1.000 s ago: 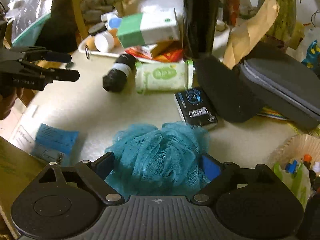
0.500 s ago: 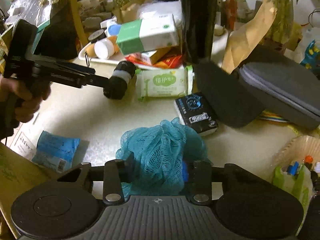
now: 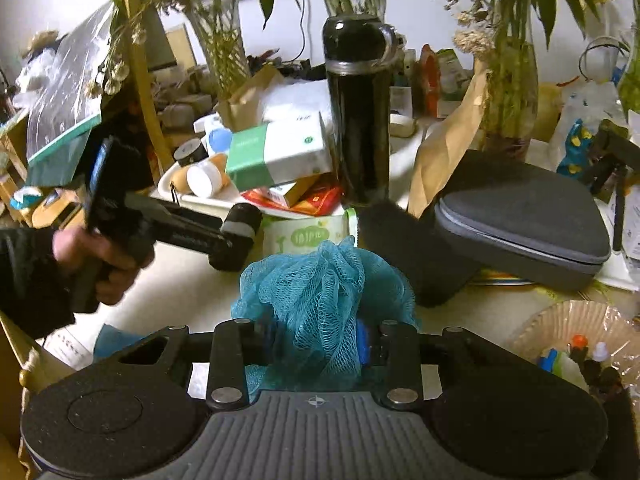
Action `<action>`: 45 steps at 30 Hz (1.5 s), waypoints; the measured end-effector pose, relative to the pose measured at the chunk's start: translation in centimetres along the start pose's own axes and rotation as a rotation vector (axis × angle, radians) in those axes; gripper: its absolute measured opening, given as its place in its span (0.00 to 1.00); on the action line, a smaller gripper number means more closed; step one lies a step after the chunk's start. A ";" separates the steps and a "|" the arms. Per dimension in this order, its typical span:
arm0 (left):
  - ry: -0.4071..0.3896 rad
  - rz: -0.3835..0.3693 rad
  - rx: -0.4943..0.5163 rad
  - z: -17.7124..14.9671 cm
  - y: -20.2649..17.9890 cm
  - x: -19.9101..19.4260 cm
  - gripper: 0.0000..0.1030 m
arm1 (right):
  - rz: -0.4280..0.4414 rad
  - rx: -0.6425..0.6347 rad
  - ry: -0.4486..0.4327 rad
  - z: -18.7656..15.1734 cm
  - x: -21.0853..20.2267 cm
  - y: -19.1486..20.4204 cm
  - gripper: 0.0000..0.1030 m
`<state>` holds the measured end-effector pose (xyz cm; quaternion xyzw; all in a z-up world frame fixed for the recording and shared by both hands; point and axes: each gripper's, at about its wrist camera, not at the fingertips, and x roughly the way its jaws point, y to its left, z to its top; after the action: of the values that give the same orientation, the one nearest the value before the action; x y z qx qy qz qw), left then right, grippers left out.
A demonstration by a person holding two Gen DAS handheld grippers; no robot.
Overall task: Organize soft objects
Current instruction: 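Lift the teal sponge with the right gripper while the left gripper grasps the black trash-bag roll, then carry the black roll with the left gripper while the right gripper carries the sponge over the box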
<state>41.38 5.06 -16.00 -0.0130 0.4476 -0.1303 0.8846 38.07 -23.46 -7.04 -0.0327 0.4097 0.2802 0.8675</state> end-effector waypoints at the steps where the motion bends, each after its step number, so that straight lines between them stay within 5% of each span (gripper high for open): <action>1: 0.006 0.011 0.005 0.0 -0.1 0.3 0.59 | 0.001 0.001 -0.001 0.0 -0.1 0.0 0.38; 8: 0.024 0.030 0.092 -0.4 -1.1 0.3 0.45 | -0.004 0.002 -0.007 0.0 -0.4 0.2 0.38; 19: -0.039 0.047 0.125 0.4 -1.3 -4.7 0.43 | -0.046 0.000 -0.029 0.4 -1.6 0.6 0.38; 31: -0.138 0.196 0.157 2.2 -3.7 -13.1 0.43 | -0.067 0.020 -0.088 0.9 -3.2 1.3 0.38; 45: -0.259 0.205 0.157 -0.7 -7.3 -20.5 0.43 | -0.053 0.045 -0.160 0.5 -6.3 2.6 0.38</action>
<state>27.66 2.99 0.76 0.0852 0.3172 -0.0710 0.9419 33.90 -24.04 -1.71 -0.0013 0.3441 0.2495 0.9052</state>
